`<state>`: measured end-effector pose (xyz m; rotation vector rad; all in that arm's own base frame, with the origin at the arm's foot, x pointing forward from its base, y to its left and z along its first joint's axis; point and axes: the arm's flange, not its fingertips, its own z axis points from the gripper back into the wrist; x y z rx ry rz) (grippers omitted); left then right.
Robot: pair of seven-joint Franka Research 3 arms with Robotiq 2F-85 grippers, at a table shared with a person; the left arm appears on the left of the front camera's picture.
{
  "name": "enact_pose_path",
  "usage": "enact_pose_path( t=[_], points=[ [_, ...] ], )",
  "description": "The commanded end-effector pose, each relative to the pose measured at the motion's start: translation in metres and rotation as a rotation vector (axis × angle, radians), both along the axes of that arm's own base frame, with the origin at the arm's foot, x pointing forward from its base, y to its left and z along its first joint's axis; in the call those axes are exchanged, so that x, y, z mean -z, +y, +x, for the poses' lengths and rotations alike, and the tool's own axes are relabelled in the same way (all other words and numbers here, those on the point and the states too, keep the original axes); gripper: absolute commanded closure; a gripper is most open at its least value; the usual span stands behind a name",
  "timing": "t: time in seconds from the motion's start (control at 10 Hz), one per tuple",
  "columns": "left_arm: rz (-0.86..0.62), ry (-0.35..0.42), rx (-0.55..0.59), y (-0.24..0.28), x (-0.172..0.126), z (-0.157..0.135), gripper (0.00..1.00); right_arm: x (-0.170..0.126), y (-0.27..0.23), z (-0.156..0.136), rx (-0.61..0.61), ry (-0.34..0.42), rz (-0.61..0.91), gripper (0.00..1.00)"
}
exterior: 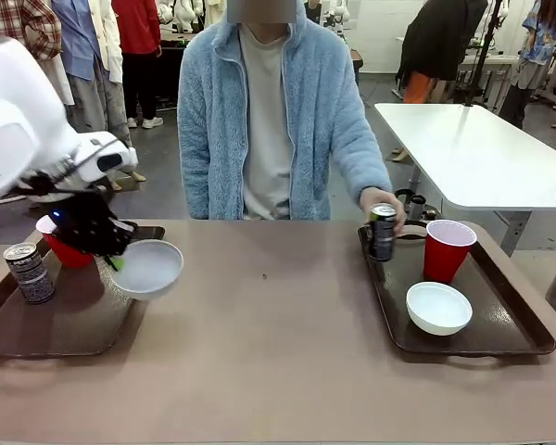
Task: Prepare tableware on both trays.
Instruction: Pick up a Picnic Bowl from the table and place it on a Handle tray.
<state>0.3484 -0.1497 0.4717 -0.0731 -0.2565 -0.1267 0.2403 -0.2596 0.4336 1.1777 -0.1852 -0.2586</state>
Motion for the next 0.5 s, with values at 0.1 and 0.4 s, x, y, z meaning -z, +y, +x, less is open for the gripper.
enact_pose_path(
  t=[0.1, 0.4],
  points=[
    [0.058, 0.024, -0.029, 0.042, 0.012, -0.009, 1.00, 0.000, 0.000, -0.002, -0.009, -0.014, 0.004, 0.00],
    [0.047, 0.030, -0.113, 0.096, 0.016, -0.017, 1.00, 0.000, 0.000, -0.002, -0.009, -0.014, 0.004, 0.00]
  ],
)
